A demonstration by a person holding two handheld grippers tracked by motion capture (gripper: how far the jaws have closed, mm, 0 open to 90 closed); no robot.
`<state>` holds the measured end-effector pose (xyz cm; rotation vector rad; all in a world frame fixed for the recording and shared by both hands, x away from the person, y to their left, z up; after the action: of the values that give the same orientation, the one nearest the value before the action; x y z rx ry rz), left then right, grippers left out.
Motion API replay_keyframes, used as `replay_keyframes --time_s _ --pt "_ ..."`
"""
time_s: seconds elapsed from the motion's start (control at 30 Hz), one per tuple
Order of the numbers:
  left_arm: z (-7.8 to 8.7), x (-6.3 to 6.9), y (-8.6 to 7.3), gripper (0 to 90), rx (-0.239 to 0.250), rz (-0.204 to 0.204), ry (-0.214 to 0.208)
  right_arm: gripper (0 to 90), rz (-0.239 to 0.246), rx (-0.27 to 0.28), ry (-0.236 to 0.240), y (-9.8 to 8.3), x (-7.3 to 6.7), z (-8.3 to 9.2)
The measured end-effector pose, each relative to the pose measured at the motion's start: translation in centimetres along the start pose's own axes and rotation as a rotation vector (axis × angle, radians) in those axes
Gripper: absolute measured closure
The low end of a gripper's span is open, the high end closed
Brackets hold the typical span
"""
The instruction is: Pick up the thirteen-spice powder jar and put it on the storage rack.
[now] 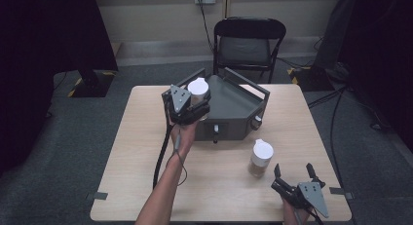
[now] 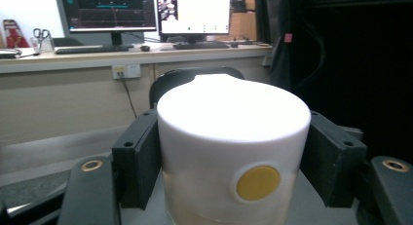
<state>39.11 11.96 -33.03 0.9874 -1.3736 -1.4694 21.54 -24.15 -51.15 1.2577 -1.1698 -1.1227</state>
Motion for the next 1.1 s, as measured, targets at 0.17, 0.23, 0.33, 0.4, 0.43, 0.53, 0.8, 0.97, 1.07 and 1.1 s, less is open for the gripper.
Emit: replay_keyframes --time_s 0.17,0.23,0.33,0.4,0.43,0.53,0.8,0.97,1.07,1.1 --pt "-1.3 -0.1 -0.1 30.8 -0.001 -0.003 0.026 0.0 0.000 0.000 0.002 0.0 0.0 0.0" --pt "-1.9 0.0 -0.3 30.9 -0.013 -0.017 0.033 0.0 0.000 0.000 0.003 0.0 0.0 0.0" --pt "-2.6 0.0 -0.5 30.9 -0.020 -0.016 0.042 0.0 0.001 0.001 0.006 0.0 0.0 0.0" --pt "-2.9 0.0 -0.7 30.8 -0.029 -0.003 0.037 0.0 0.000 0.000 0.006 0.0 0.0 0.0" --pt "-3.0 0.0 -0.7 30.8 -0.033 -0.005 0.037 0.0 0.000 0.000 0.006 0.0 0.0 0.0" --pt "-3.2 0.1 -0.9 30.9 -0.045 -0.005 0.038 0.0 0.000 0.001 0.007 0.0 0.0 0.0" --pt "-3.5 -0.1 -1.2 30.8 -0.056 0.006 0.039 0.0 0.002 0.001 0.008 0.0 0.0 0.0" --pt "-3.5 -0.4 -1.3 30.8 -0.054 0.016 0.035 0.0 0.001 0.001 0.007 0.0 0.0 0.0" --pt "-3.6 -0.5 -1.1 30.7 -0.065 0.020 0.031 0.0 0.001 0.001 0.007 0.0 0.0 0.0" --pt "-3.6 -0.6 -1.1 30.7 -0.066 0.032 0.032 0.0 0.001 0.001 0.006 0.0 0.0 0.0"
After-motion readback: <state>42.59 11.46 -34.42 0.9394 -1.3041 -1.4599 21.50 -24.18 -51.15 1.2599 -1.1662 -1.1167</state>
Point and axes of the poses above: each handheld gripper's, and its own axes: z roughly backward along the jaws, y roughly out of its top, x roughly to its right, the point moved 8 cm from there along -z, roughly forward along the jaws, and after that the axes turned 5 degrees about y, right-handed, at the moved point
